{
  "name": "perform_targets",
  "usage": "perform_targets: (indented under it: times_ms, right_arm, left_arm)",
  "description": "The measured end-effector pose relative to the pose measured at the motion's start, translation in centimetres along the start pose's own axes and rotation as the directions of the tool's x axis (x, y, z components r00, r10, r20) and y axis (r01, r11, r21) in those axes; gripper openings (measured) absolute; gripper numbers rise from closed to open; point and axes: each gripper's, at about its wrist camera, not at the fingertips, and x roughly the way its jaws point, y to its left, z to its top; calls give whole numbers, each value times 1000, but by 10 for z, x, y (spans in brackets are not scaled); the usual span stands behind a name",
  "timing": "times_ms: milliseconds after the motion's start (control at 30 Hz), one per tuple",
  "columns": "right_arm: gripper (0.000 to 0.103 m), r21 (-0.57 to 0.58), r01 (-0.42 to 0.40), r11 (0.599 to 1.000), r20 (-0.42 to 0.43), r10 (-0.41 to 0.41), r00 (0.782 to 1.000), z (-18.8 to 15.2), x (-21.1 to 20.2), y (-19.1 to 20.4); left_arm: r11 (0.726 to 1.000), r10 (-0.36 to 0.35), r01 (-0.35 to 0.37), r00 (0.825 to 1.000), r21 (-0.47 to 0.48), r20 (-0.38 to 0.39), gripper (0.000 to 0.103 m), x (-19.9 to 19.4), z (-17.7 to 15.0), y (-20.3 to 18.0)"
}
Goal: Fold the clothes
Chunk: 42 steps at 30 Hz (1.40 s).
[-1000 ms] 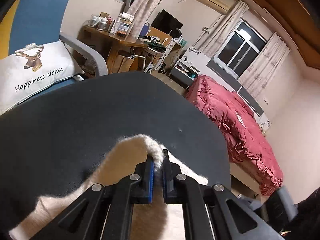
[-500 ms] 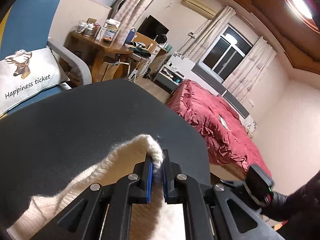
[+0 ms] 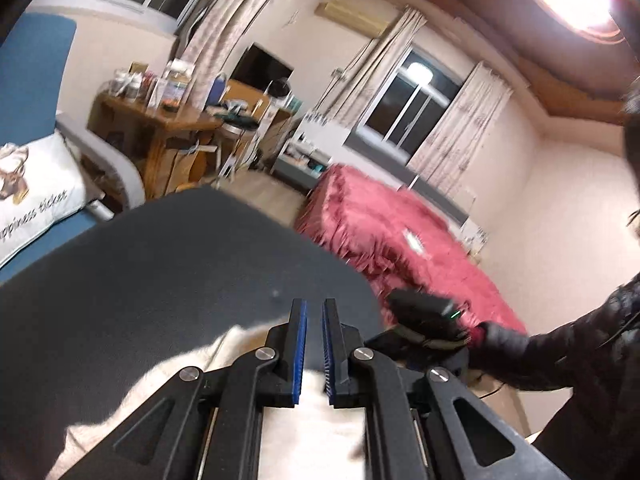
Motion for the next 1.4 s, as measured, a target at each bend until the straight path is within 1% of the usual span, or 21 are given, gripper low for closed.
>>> perform_targets:
  times_ms: [67, 100, 167, 267, 367, 400, 433, 467, 500, 533, 567, 667, 767, 933, 967, 1067, 1167, 1200, 1267, 1300, 1400]
  right_arm:
    - [89, -5, -34, 999, -35, 34, 999, 5, 11, -4]
    - [89, -6, -49, 999, -61, 49, 997, 6, 17, -6]
    - [89, -12, -21, 1000, -99, 20, 995, 6, 24, -7]
    - [89, -9, 19, 1000, -106, -20, 994, -3, 17, -4]
    - [88, 7, 88, 996, -83, -87, 993, -25, 1, 3]
    - [84, 38, 107, 994, -64, -104, 992, -32, -2, 2]
    - [67, 75, 125, 989, -42, -122, 992, -39, -5, 0]
    - [57, 112, 141, 984, -21, -140, 990, -46, -8, -2]
    - [36, 139, 161, 977, -2, -162, 987, -50, -10, -3]
    - [20, 162, 182, 970, 15, -187, 982, -54, -11, -4]
    - [18, 184, 202, 962, 31, -211, 977, -58, -12, -5]
    - [18, 246, 228, 942, 88, -256, 963, -65, -13, -8]
    - [18, 339, 116, 934, 167, -181, 969, -68, -16, -23]
    - [20, 409, 39, 912, 230, -144, 963, -62, -18, -40]
    - [20, 413, 36, 910, 232, -143, 962, -60, -18, -40]
    - [17, 386, 83, 919, 180, -163, 970, -51, -12, -34]
    - [10, 302, 172, 938, 107, -212, 971, -44, -7, -16]
    - [3, 284, 201, 938, 93, -235, 968, -42, -9, -12]
    - [2, 274, 293, 916, 80, -325, 942, -41, -22, -6]
    - [2, 288, 334, 898, 80, -370, 926, -43, -31, -7]
    - [2, 321, 478, 818, 42, -516, 855, -55, -55, -8]
  left_arm:
    - [1000, 5, -5, 999, 6, 37, 6, -4, 7, -1]
    - [1000, 16, -16, 999, -5, 34, 6, -2, 8, 3]
    - [998, 43, -43, 999, -38, 15, 6, 6, 8, 11]
    - [996, 75, -79, 992, -39, -106, 6, 32, -10, 14]
    - [998, 57, -62, 969, -14, -241, 7, 69, -41, 6]
    - [998, 54, -57, 958, -1, -281, 7, 81, -51, 2]
    - [999, 44, -46, 947, 2, -317, 8, 92, -60, -2]
    - [999, 35, -36, 935, 2, -354, 9, 106, -70, -5]
    - [999, 38, -34, 924, 16, -381, 8, 115, -78, -8]
    - [999, 44, -33, 914, 34, -404, 9, 123, -85, -12]
    - [998, 51, -32, 903, 52, -426, 9, 130, -93, -16]
    - [997, 64, -34, 882, 72, -467, 9, 136, -106, -20]
    - [997, 67, -40, 881, 69, -469, 9, 132, -112, -17]
    - [995, 91, -64, 876, 73, -474, 9, 128, -124, -13]
    - [996, 86, -63, 879, 65, -469, 9, 126, -126, -11]
    - [997, 78, -65, 885, 44, -459, 9, 124, -128, -7]
    - [997, 75, -66, 887, 36, -455, 9, 121, -131, -7]
    - [997, 75, -66, 888, 37, -453, 9, 120, -132, -7]
    - [997, 75, -66, 891, 35, -448, 9, 119, -133, -7]
    - [997, 75, -67, 892, 32, -445, 9, 118, -133, -7]
    - [997, 76, -73, 894, 24, -441, 9, 115, -133, -8]
